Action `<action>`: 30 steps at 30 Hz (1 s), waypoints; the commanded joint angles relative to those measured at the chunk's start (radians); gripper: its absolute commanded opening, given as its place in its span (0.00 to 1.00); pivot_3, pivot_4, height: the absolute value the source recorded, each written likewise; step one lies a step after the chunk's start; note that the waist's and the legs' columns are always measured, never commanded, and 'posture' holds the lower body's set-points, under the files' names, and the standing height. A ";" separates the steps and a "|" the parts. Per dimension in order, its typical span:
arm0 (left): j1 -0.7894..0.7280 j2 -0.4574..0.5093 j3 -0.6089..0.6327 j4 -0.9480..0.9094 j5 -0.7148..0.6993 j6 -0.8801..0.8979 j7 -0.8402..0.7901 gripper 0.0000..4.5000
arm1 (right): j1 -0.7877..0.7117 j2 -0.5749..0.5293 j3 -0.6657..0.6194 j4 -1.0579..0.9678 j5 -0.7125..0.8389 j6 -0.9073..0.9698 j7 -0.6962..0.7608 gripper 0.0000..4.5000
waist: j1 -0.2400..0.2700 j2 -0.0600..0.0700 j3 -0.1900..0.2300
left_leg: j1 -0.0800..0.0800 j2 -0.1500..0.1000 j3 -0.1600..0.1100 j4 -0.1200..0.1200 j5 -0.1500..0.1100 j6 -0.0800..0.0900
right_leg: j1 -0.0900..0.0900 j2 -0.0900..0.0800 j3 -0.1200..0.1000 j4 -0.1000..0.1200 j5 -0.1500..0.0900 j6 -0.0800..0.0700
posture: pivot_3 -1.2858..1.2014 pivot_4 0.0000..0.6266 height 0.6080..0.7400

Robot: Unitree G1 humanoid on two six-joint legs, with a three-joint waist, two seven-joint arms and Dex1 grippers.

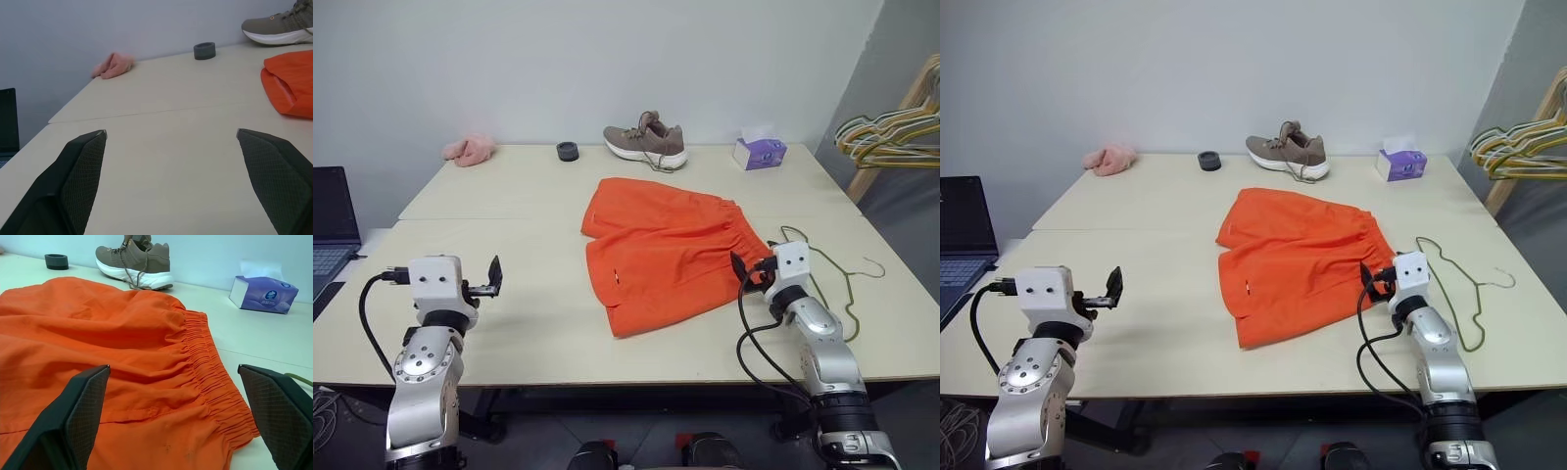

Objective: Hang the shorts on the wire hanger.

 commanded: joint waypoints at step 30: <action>0.019 0.020 -0.059 -0.120 -0.136 0.016 -0.170 1.00 | -0.031 -0.018 0.006 -0.022 0.015 -0.003 0.061 0.99 | -0.002 0.000 0.000 | 0.000 0.000 0.000 0.000 0.000 0.000 | 0.001 0.000 0.000 0.000 -0.002 0.000 | 0.49 0.00 1.00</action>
